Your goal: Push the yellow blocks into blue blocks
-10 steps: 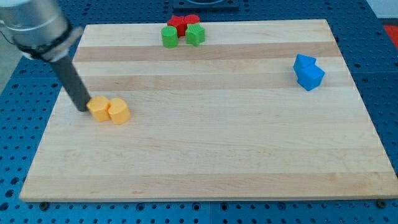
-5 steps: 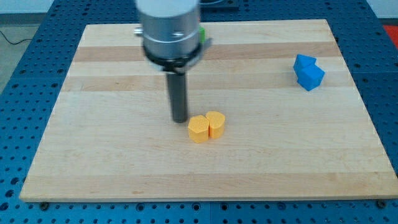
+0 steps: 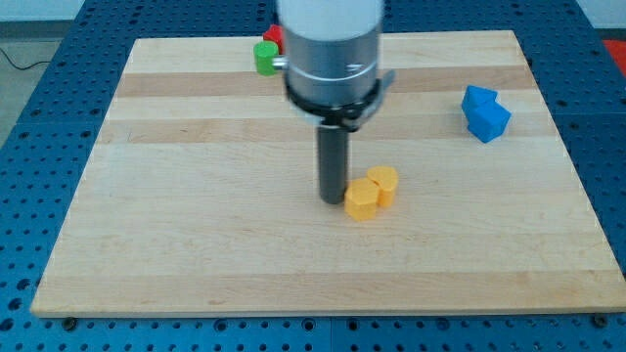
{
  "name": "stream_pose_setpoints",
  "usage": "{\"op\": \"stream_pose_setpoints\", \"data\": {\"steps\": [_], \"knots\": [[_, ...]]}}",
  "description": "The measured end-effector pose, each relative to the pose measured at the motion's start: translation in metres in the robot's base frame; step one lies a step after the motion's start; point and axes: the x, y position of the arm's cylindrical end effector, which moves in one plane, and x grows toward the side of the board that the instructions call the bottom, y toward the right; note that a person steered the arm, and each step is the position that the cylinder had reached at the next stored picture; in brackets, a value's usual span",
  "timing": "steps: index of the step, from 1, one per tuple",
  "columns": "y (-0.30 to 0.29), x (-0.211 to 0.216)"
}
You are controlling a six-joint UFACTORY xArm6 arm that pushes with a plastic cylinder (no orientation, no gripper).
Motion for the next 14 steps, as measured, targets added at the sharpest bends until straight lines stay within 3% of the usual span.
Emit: {"op": "stream_pose_setpoints", "data": {"steps": [2, 4, 5, 8, 13, 14], "knots": [[0.044, -0.012], [-0.002, 0.028], [0.043, 0.043], [0.086, -0.002], [0.183, -0.028], [0.183, -0.014]]}}
